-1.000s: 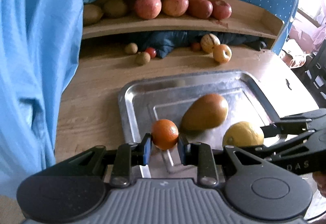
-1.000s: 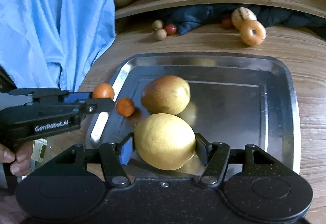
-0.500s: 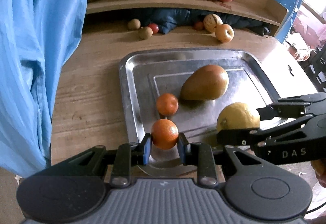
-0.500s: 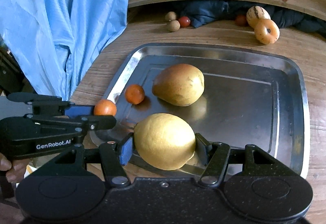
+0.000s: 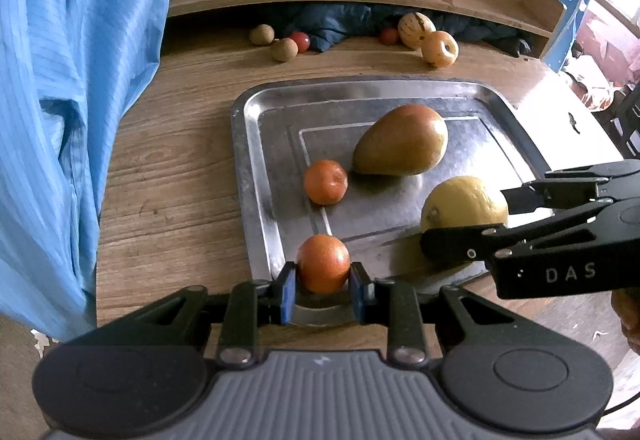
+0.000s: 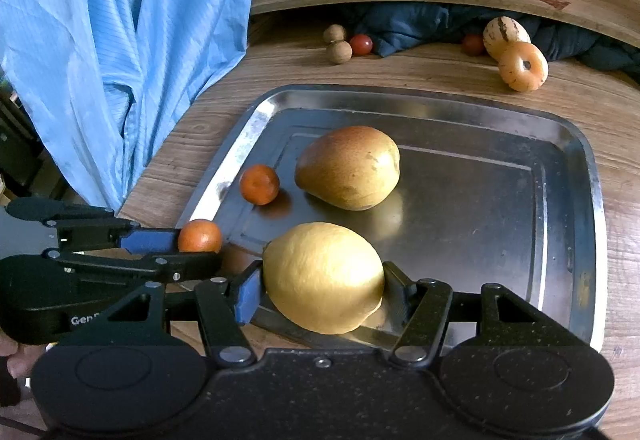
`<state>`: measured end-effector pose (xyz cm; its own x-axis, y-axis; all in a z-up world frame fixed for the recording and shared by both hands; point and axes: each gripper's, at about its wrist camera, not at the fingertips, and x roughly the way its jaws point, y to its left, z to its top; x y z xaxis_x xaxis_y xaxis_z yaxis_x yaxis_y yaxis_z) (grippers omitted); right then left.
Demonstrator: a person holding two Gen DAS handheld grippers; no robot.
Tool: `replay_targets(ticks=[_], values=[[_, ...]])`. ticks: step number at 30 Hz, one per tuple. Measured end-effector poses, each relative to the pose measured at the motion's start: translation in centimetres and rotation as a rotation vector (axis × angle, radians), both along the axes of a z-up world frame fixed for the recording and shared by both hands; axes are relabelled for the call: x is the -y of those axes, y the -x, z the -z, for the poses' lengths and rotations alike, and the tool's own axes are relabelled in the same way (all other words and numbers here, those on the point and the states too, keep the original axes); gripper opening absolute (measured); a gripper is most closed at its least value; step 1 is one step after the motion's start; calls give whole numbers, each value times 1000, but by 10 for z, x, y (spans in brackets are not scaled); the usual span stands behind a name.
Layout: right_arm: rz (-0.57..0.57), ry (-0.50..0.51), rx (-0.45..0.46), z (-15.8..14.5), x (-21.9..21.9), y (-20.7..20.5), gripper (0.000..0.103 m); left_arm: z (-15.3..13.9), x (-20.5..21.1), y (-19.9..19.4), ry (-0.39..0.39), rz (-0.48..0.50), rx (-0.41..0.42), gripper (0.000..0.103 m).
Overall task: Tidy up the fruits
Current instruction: 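Open the right tool to drop the lemon while the left tool drops the orange, then withdraw both open tools from the tray toward the fruits under the shelf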
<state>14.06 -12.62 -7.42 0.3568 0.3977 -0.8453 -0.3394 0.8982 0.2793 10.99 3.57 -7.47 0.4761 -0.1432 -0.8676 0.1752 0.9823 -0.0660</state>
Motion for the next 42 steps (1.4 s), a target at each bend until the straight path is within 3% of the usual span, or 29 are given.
replay_targets(ticks=[15, 24, 26, 31, 42], values=[[2, -27, 17, -6, 6, 5, 67, -10, 0, 12, -13, -11, 32, 34], [1, 5, 48, -22, 15, 22, 86, -21, -8, 19, -24, -41, 36, 63], [5, 15, 44, -25, 19, 25, 90, -24, -9, 20, -35, -50, 43, 79], [15, 29, 44, -34, 28, 34, 99, -28, -11, 21, -60, -59, 62, 97], [16, 167, 30, -30, 39, 37, 102, -32, -4, 12, -129, -26, 91, 101]])
